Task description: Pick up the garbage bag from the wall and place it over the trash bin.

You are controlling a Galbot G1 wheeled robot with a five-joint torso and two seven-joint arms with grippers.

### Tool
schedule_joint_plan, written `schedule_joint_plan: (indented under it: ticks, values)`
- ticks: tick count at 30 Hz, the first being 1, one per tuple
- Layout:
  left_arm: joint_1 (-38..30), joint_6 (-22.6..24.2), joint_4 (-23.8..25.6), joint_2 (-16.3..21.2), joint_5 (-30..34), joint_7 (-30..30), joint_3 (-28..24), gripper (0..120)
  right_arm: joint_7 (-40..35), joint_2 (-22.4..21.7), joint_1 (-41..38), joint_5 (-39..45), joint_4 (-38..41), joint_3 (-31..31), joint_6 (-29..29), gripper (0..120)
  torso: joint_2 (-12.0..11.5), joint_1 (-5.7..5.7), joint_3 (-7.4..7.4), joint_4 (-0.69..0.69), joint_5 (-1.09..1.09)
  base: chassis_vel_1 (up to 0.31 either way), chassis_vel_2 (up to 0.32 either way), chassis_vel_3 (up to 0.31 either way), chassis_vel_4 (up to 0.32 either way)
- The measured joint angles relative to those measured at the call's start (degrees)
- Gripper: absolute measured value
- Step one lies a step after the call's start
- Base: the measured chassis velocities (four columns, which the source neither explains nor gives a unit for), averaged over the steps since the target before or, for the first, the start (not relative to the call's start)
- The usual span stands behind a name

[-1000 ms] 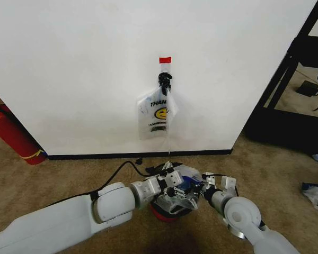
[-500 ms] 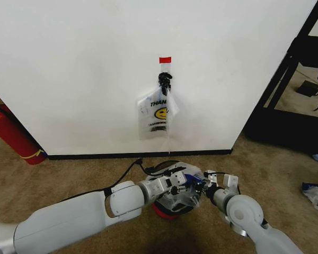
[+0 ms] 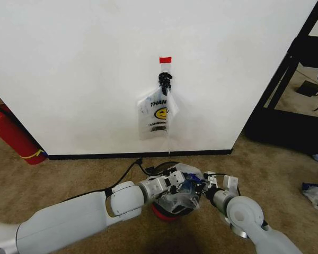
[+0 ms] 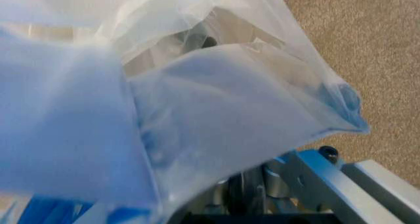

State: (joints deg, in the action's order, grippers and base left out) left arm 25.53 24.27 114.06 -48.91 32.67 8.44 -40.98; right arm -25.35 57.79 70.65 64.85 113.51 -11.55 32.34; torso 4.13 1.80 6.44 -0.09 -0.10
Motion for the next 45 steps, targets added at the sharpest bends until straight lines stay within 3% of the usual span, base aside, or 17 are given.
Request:
schedule_joint_plan:
  ticks: [9,22,33,38,40,45]
  values:
    - [-4.42,4.77,-0.49,-2.85,15.33,10.62,3.74,0,0.65,0.19,1.36,-0.64,1.24,-0.02,-0.55,1,0.00,0.00,0.00,0.00,0.00,0.000,0.000,0.000,0.000]
    - [-10.61,10.98,-3.66,-1.71,22.03,14.94,6.20,0,3.82,-1.22,3.54,-5.02,6.59,0.39,-2.29,1,0.00,0.00,0.00,0.00,0.00,0.000,0.000,0.000,0.000]
    - [-9.69,12.09,-4.02,3.08,23.75,14.34,9.89,0,5.33,-2.56,5.12,-4.96,9.70,-1.57,-3.77,1,0.00,0.00,0.00,-0.01,-0.01,0.000,0.000,0.000,0.000]
    - [-5.13,11.84,-2.83,7.10,23.21,13.00,13.20,0,6.39,-3.12,5.01,-4.01,10.92,-2.90,-4.83,1,0.00,0.00,0.00,-0.01,-0.01,0.000,0.000,0.000,0.000]
    - [-5.13,11.84,-2.83,7.10,23.21,13.00,13.20,0,6.39,-3.12,5.01,-4.01,10.92,-2.90,-4.83,1,0.00,0.00,0.00,-0.01,-0.01,0.000,0.000,0.000,0.000]
    - [4.63,10.82,-1.31,12.31,21.40,11.17,20.66,0,7.48,-2.94,3.95,-2.59,11.10,-3.64,-6.10,1,0.00,0.00,0.00,0.00,-0.03,0.000,0.000,0.000,0.000]
